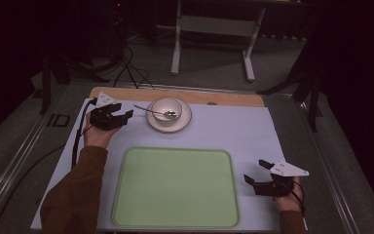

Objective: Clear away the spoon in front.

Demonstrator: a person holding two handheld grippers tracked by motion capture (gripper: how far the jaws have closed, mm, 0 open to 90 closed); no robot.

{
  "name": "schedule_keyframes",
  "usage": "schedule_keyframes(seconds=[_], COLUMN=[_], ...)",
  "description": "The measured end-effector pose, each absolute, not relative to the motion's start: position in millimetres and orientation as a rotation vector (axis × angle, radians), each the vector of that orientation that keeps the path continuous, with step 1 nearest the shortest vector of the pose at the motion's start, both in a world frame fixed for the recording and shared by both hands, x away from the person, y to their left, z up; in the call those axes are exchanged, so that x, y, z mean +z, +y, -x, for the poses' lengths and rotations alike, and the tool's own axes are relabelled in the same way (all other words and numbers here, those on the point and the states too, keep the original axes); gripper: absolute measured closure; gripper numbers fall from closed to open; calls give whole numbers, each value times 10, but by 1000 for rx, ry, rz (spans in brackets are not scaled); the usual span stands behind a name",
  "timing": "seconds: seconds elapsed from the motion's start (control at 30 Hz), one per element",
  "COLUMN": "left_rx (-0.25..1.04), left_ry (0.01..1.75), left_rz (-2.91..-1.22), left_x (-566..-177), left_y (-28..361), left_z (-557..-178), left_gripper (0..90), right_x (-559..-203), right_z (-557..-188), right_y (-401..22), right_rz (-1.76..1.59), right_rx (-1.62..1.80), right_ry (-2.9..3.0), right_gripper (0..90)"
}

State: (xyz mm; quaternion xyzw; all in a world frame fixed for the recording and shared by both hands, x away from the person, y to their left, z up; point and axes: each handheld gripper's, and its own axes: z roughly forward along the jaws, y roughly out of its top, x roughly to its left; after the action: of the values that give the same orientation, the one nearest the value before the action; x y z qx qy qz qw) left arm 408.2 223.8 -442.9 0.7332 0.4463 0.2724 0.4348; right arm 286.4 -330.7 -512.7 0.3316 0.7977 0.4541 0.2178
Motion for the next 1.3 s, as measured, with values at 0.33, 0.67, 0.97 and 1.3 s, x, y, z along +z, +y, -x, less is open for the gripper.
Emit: schedule_keyframes(seconds=[0.33,0.67,0.97,1.3], left_rx=[641,610,530,553], left_ry=[1136,1184,1197,1165], left_rz=[-1816,-1844,-1832,-1823], left_x=[-4533,-4596,-4707,-4654], left_y=[2209,2103,2016,1954], left_z=[-4237,-4431,-4562,-4575], left_gripper=[503,565,678,719], right_x=[-5130,-5131,-5134,-5141], right_z=[-2866,-2870,-2872,-2878], right_y=[-3301,-3304,-3307,-3300], right_rz=[-920,-920,-925,-927], right_rx=[1253,1252,1241,1225], right_ry=[2213,2212,2216,2223], right_gripper=[151,151,151,151])
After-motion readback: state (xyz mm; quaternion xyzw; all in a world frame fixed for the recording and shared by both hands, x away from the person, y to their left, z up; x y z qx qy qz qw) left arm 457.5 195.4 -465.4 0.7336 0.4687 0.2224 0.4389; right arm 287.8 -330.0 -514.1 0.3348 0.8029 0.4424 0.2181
